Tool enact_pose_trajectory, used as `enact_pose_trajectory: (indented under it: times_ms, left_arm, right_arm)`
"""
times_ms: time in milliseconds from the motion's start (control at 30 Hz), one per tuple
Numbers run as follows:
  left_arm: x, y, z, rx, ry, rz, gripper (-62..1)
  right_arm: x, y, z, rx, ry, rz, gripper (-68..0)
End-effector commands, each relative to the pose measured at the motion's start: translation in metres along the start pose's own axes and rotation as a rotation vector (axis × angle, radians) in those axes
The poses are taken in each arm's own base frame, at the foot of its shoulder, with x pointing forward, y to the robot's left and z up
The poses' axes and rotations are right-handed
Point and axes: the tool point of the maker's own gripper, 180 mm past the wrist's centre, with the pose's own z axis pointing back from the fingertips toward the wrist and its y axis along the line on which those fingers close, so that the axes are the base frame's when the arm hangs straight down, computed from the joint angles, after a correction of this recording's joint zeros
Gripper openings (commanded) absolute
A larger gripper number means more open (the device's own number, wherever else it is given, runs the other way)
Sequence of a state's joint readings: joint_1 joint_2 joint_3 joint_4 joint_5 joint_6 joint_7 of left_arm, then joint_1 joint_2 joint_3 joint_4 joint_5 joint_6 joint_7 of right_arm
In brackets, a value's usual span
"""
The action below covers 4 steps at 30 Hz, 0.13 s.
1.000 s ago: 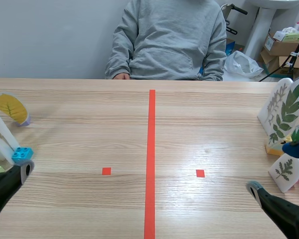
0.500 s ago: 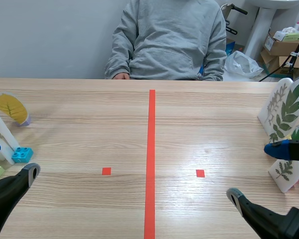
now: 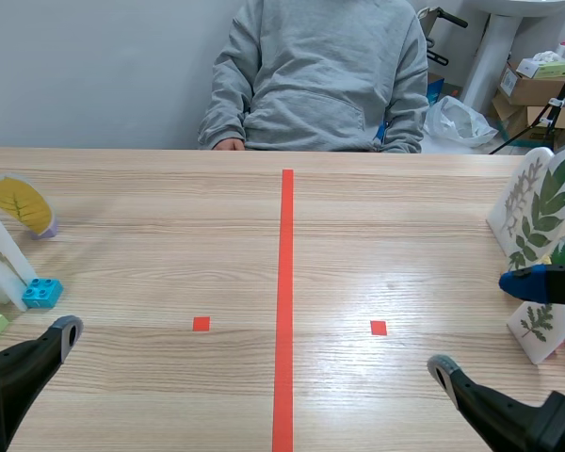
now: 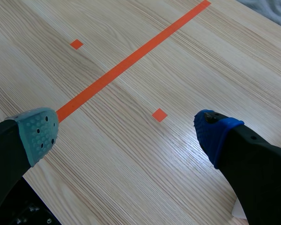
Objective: Do the leaf sorting experiment
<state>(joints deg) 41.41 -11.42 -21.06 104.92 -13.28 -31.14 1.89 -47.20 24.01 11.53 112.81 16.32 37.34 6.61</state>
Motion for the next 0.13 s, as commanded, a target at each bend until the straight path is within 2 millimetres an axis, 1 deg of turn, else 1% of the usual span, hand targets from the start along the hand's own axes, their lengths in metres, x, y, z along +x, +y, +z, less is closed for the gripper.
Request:
enact_pose_trajectory:
  times_ms: [0, 100]
  left_arm:
    - [0.0086, -0.0027, 0.0009, -0.006, -0.027, 0.0, -0.4]
    - [0.0079, -0.0027, 0.0009, -0.006, -0.023, 0.0, -0.4]
  right_arm:
    - [0.0067, -0.0047, 0.0007, -0.007, -0.028, 0.005, -8.1]
    - [0.0067, -0.0047, 0.0007, -0.007, -0.028, 0.005, -8.2]
